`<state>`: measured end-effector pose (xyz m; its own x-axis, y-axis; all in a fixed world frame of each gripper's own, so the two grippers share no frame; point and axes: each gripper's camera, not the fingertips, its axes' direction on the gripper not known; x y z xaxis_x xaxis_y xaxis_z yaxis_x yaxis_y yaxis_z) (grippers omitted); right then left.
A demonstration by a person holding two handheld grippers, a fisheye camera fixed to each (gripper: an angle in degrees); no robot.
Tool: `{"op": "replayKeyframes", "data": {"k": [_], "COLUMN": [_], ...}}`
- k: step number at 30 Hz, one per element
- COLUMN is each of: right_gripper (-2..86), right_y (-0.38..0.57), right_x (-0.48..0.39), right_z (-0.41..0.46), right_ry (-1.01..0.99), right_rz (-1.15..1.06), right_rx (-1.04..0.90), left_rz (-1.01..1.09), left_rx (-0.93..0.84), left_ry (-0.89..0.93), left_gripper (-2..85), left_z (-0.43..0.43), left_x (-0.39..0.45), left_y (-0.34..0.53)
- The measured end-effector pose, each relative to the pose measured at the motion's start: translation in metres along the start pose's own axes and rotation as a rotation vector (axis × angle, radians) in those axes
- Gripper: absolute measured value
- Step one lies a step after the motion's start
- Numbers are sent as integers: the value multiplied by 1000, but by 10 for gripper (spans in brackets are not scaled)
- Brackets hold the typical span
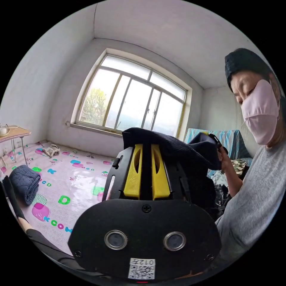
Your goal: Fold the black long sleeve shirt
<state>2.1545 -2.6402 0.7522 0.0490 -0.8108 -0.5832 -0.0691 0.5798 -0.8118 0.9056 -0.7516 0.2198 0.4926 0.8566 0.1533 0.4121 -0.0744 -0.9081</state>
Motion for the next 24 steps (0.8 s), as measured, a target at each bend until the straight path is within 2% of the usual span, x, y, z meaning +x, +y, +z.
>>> {"op": "replayKeyframes", "data": {"k": [1,2,4,5,6,7,8,10,12,16,18,20,24], "right_gripper": [0,2,9,16,24,29,33,29,33,50,61,72,91], "right_y": [3,11,32,50,75,88,116,152,188,216,237,263,347], "right_x": [28,91,206,284,358,392,442,478,500,498,497,516,614], "right_z": [-18,-54,-107,-142,-180,-199,-239,-296,-353,-361,-328,-297,-235], "right_ry": [59,199,415,564,695,740,787,800,898,1034,1071,1064,993], "right_rz": [41,123,255,331,432,483,551,520,448,122,-138,-278,-404], "right_rx": [3,-5,-26,-69,-102,-124,-127,-79,-76,-232,-378,-518,-926], "left_rz": [-35,-47,-77,-78,-68,-74,-84,-142,-201,-363,-426,-479,-522], "left_rx": [-70,-112,-379,-465,-622,-721,-751,-776,-764,-898,-922,-940,-995], "left_ry": [-28,-48,-93,-86,-51,-18,-16,-78,-134,-173,-181,-191,-198], "left_gripper": [38,39,48,51,57,65,68,82,90,108,113,118,127], "left_z": [20,32,106,129,174,205,215,228,222,231,240,254,302], "left_x": [-3,-4,-15,-18,-23,-29,-33,-50,-67,-115,-130,-143,-153], "left_y": [-9,-12,-12,-7,7,23,31,50,63,100,110,117,127]}}
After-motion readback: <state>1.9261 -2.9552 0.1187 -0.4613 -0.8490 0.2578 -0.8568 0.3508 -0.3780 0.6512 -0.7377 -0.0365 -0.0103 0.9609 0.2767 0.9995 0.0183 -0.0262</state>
